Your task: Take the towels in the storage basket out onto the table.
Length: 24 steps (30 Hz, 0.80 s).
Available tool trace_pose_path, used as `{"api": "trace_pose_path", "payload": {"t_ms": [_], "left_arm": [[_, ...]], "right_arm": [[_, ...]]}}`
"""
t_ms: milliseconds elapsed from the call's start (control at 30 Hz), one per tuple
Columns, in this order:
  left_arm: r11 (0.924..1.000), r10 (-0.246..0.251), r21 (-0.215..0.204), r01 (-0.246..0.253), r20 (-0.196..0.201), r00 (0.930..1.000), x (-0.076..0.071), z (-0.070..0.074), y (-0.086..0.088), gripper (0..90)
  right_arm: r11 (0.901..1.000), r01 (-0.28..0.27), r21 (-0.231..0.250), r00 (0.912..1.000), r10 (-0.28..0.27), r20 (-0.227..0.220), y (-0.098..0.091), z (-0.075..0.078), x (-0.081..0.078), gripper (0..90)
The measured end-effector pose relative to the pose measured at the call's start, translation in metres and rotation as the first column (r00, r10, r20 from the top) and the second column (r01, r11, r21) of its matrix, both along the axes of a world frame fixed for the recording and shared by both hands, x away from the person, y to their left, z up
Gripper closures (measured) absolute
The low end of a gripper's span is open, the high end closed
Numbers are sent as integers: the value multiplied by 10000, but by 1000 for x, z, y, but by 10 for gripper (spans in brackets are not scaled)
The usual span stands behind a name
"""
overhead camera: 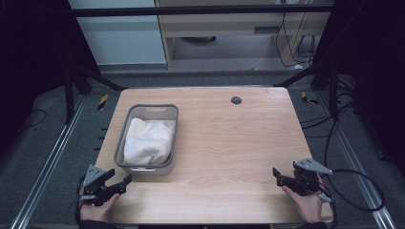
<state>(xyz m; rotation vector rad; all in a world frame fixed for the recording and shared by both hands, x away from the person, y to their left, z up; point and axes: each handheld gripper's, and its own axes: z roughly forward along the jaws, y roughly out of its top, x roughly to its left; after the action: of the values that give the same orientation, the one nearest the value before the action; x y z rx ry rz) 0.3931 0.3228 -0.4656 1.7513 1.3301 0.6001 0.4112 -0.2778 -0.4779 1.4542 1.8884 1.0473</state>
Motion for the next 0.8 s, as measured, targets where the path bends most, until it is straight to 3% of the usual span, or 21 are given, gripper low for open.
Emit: {"api": "trace_pose_path", "payload": {"t_ms": [433, 800], "left_arm": [[9999, -75, -71, 79, 600, 9982, 0, 24, 3, 274], [9982, -573, -138, 582, 620, 9964, 7, 42, 2, 273]], "right_arm": [[9994, -242, -239, 9996, 239, -124, 3, -2, -2, 176], [9991, -238, -347, 9997, 238, -13, 2, -1, -3, 164]]}}
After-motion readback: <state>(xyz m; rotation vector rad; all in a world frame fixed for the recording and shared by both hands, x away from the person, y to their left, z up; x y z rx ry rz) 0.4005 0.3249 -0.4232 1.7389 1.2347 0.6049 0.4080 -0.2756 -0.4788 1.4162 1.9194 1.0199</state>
